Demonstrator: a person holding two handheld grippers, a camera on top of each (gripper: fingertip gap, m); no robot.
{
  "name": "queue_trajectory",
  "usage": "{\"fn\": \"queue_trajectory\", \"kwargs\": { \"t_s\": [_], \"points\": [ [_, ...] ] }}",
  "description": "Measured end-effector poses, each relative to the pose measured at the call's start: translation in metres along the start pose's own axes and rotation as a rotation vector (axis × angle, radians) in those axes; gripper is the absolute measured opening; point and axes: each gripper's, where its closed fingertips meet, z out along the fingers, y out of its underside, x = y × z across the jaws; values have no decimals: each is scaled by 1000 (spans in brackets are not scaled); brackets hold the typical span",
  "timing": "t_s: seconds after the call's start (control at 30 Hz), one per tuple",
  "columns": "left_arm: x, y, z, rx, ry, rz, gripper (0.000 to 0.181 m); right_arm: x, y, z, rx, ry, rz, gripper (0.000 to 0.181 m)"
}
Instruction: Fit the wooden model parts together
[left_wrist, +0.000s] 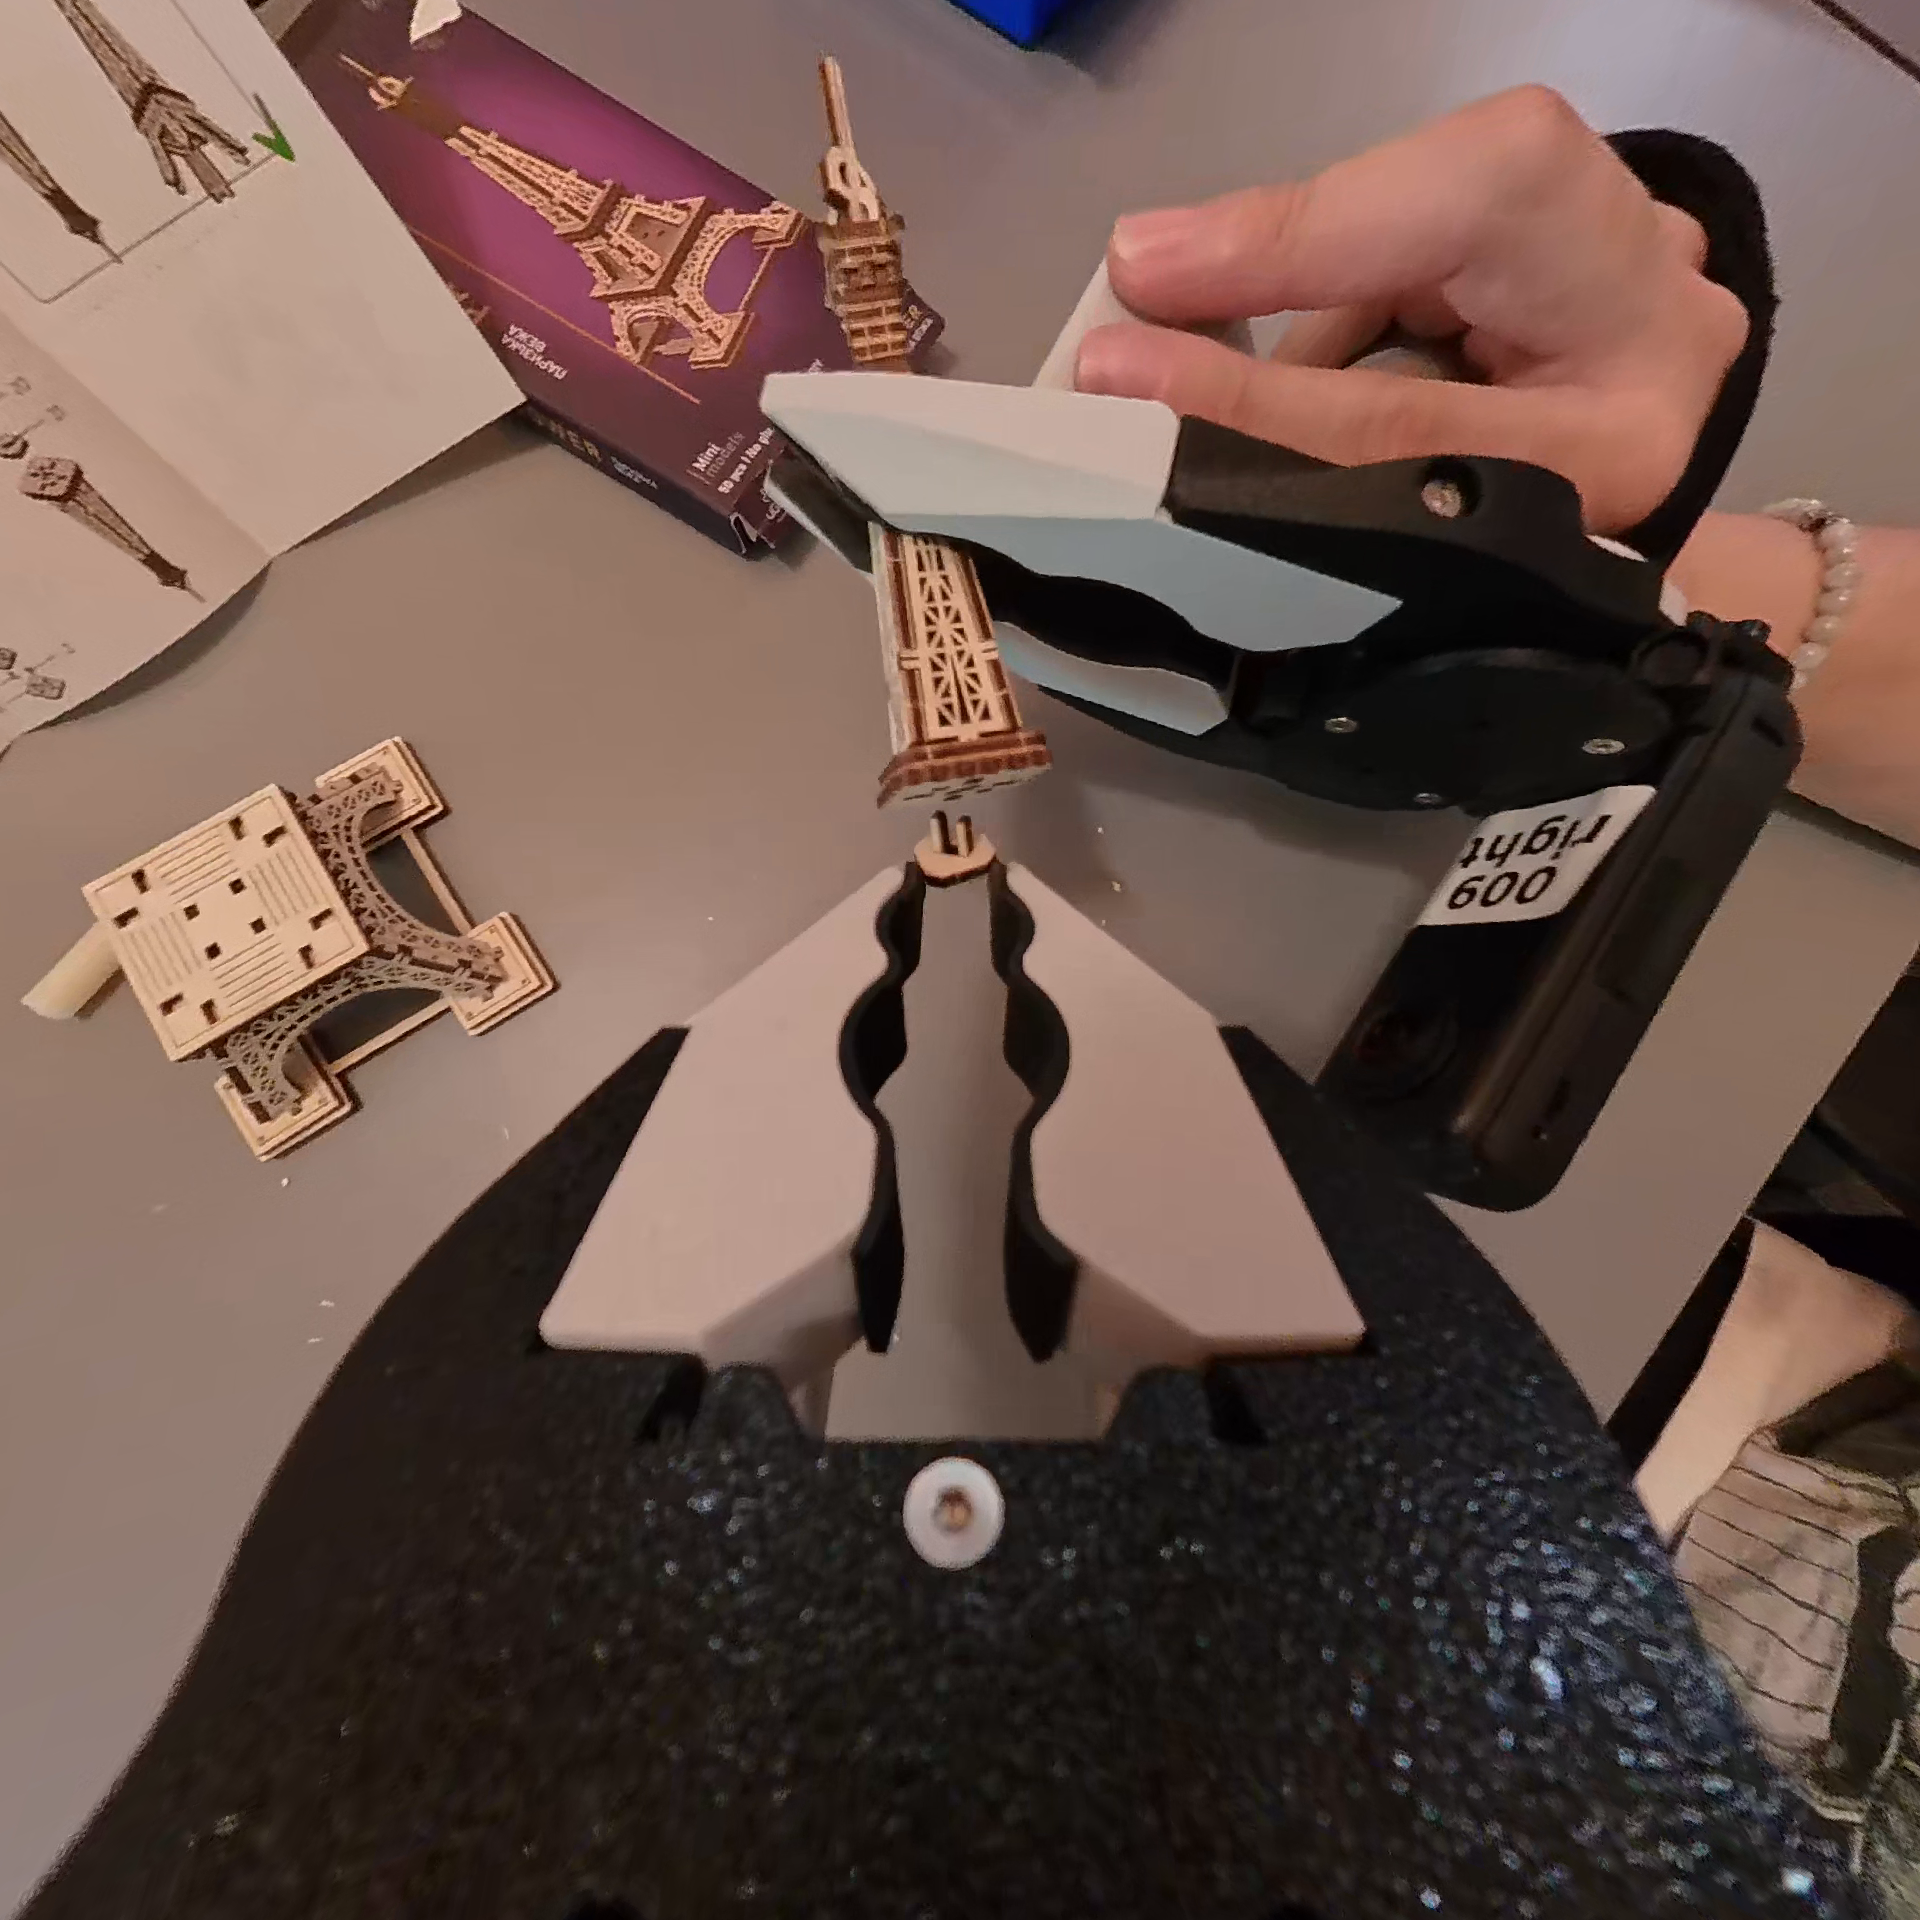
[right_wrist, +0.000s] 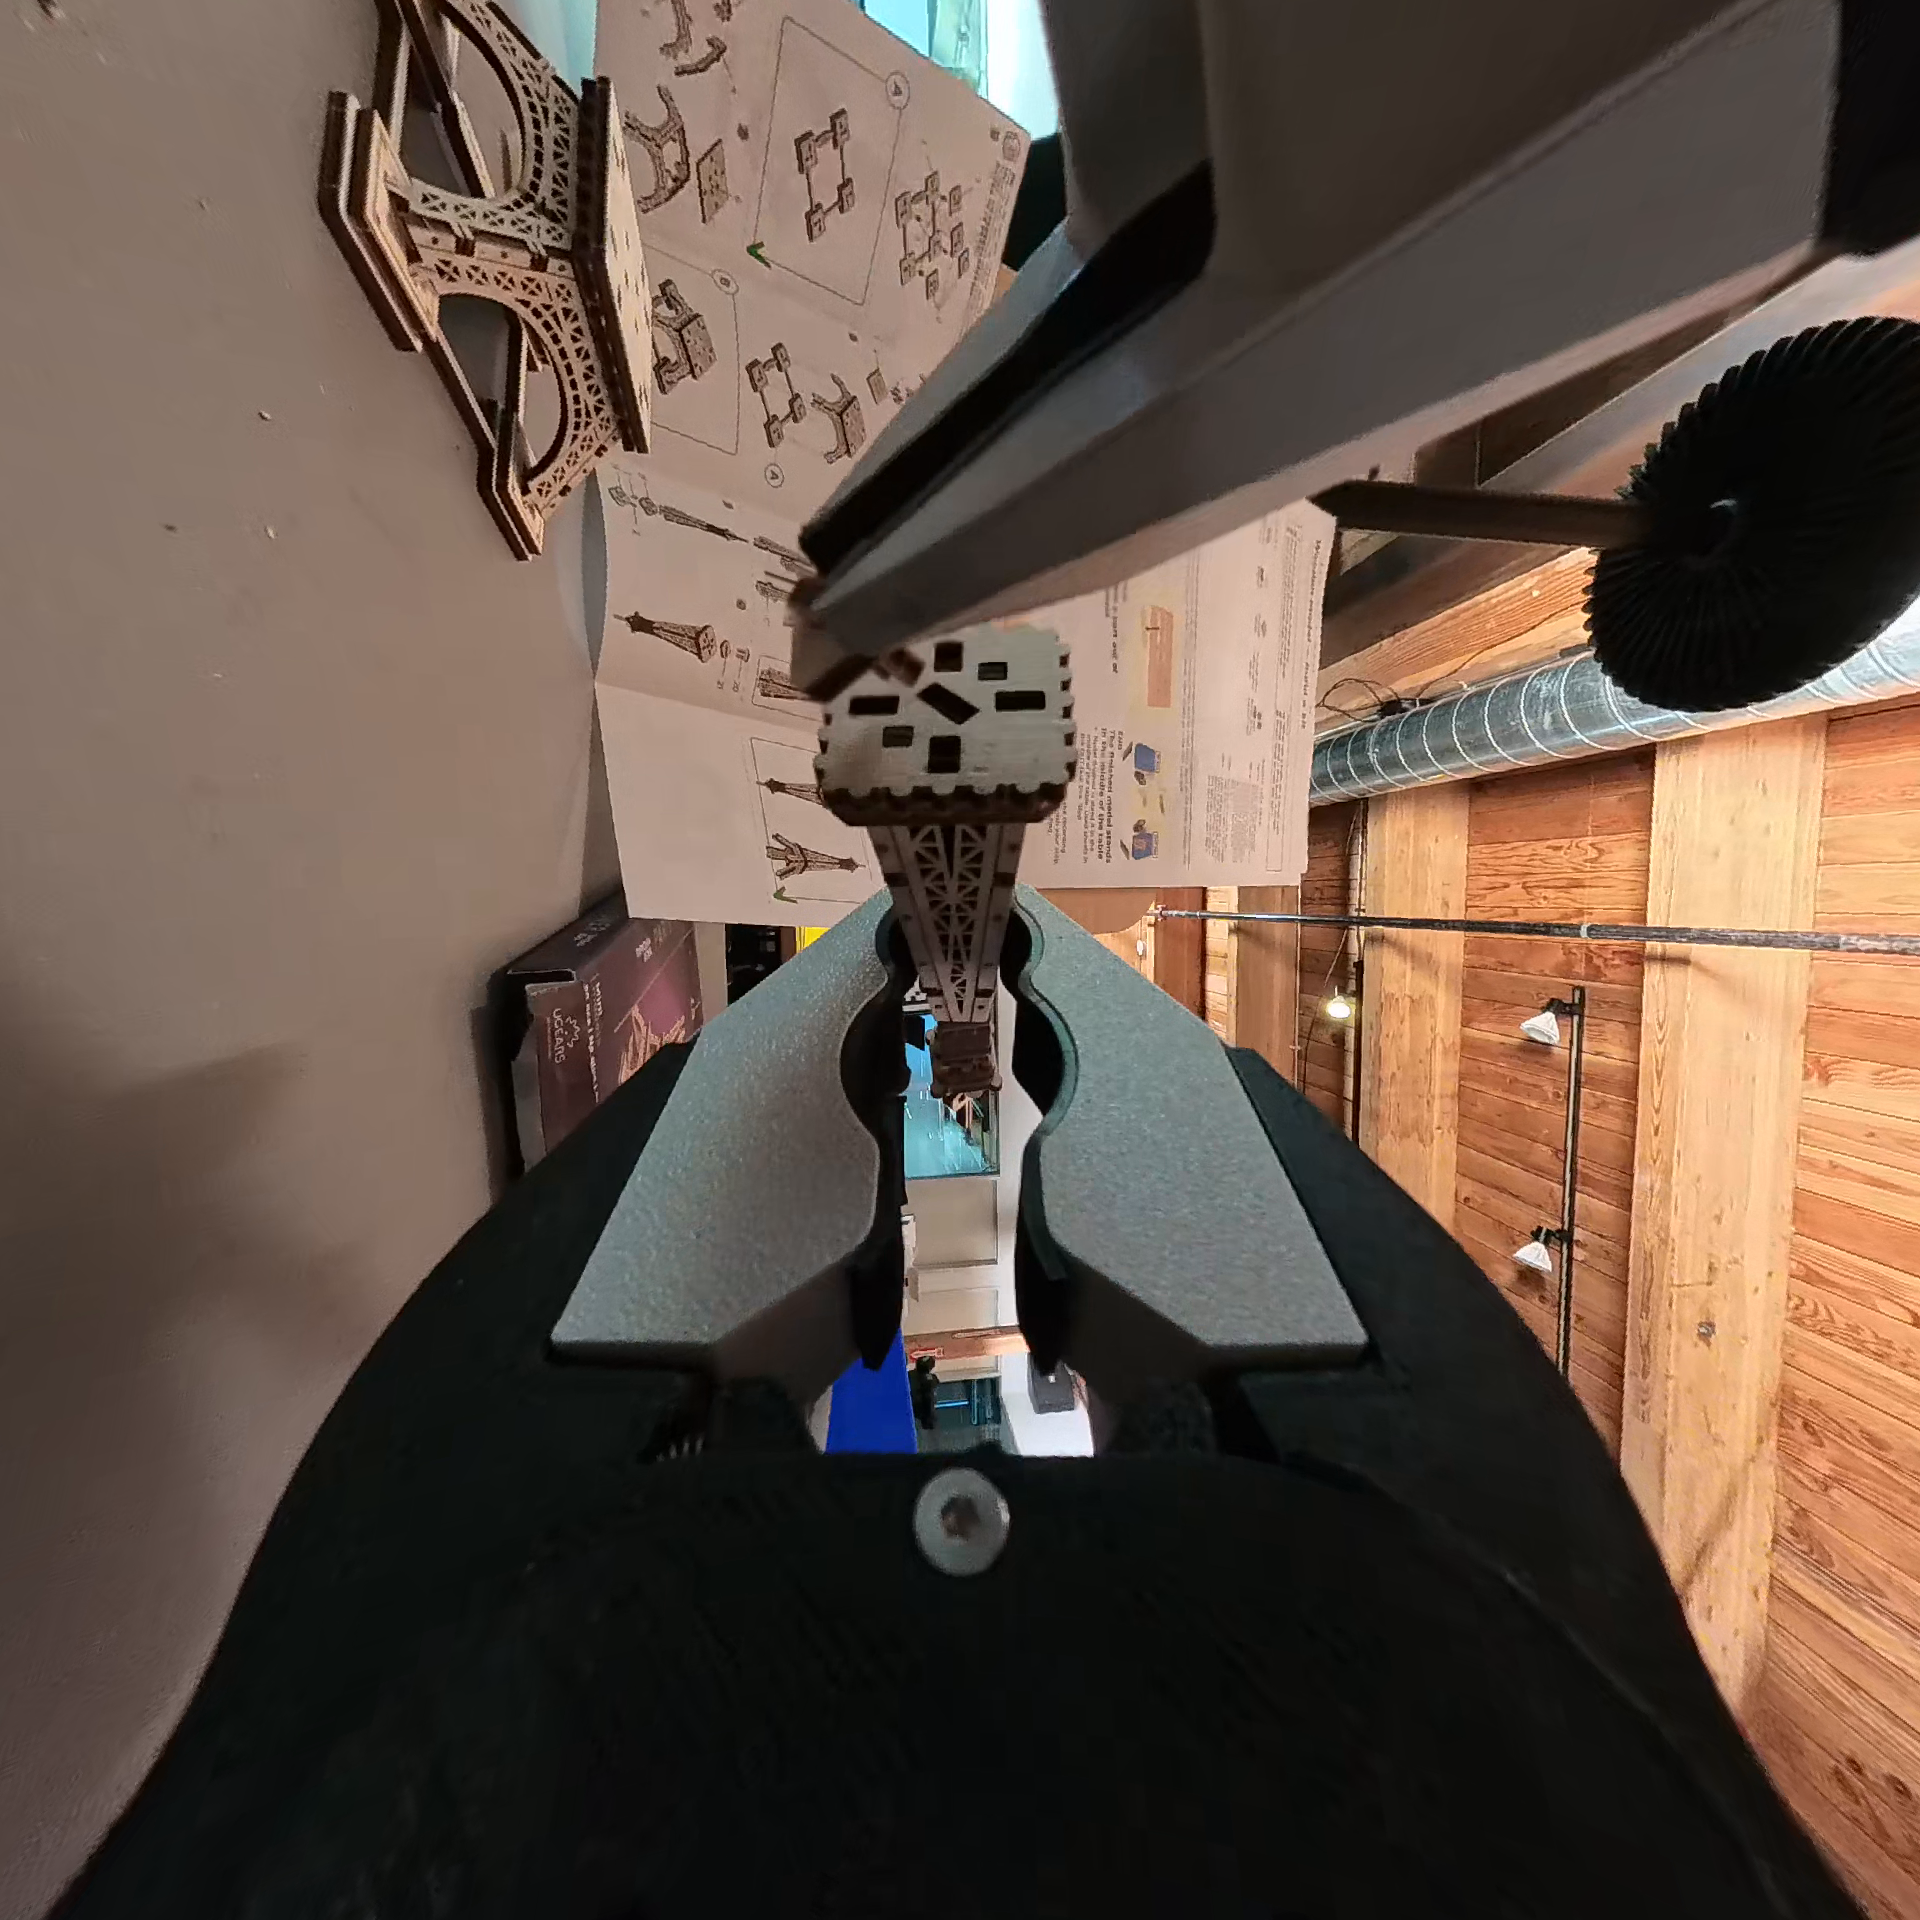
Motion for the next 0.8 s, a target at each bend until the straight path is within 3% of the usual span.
{"fn": "queue_trajectory", "kwargs": {
  "t_s": [0.03,0.43,0.8],
  "points": [
    [-1,0,0,0,-6,0,11,0,0,0,1,0,-6,12],
    [-6,5,3,-53,-59,18,10,-7,-3,1,-43,-22,-84,13],
    [-15,35,17,-269,-7,-43,10,-35,-21,3,-60,-121,-205,12]
  ]
}}
